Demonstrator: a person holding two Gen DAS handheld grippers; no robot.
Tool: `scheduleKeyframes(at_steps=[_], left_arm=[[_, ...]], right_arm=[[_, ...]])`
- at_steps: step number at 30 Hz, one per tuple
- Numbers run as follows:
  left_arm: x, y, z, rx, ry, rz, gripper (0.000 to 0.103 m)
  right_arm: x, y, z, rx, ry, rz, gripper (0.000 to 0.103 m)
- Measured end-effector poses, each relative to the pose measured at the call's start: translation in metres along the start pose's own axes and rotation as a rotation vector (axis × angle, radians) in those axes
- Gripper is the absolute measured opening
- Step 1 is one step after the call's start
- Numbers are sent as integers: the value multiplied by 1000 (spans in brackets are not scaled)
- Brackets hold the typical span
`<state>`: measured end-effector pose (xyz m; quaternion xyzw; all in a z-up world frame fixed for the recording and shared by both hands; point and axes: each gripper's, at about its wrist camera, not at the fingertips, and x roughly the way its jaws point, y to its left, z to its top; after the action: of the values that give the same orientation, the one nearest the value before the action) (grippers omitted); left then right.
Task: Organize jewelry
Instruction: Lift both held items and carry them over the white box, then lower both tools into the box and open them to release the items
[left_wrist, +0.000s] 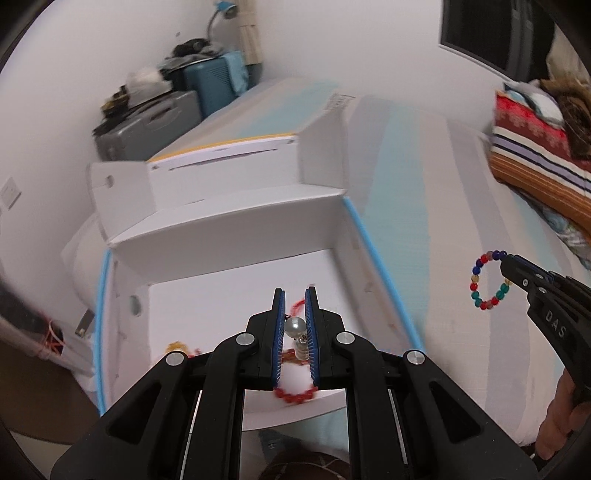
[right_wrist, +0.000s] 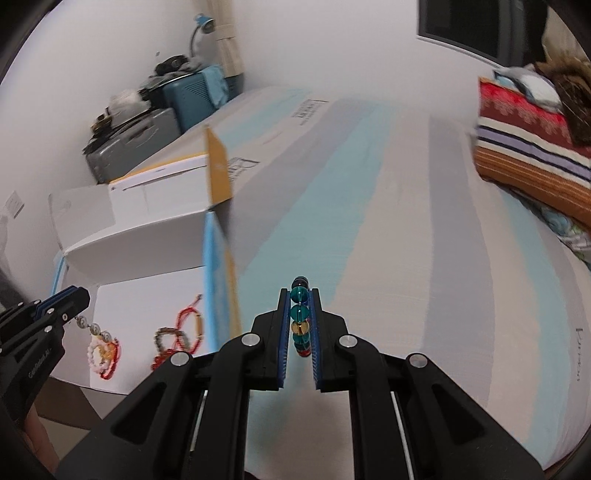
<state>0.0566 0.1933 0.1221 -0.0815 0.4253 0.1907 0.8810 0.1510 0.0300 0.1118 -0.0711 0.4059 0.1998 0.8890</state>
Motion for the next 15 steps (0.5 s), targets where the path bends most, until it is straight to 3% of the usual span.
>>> scheduleKeyframes(at_steps=[15], left_arm=[[21,84,-14,-101,56,88,11]], right_arm=[[27,107,-2,-119,42,116,9]])
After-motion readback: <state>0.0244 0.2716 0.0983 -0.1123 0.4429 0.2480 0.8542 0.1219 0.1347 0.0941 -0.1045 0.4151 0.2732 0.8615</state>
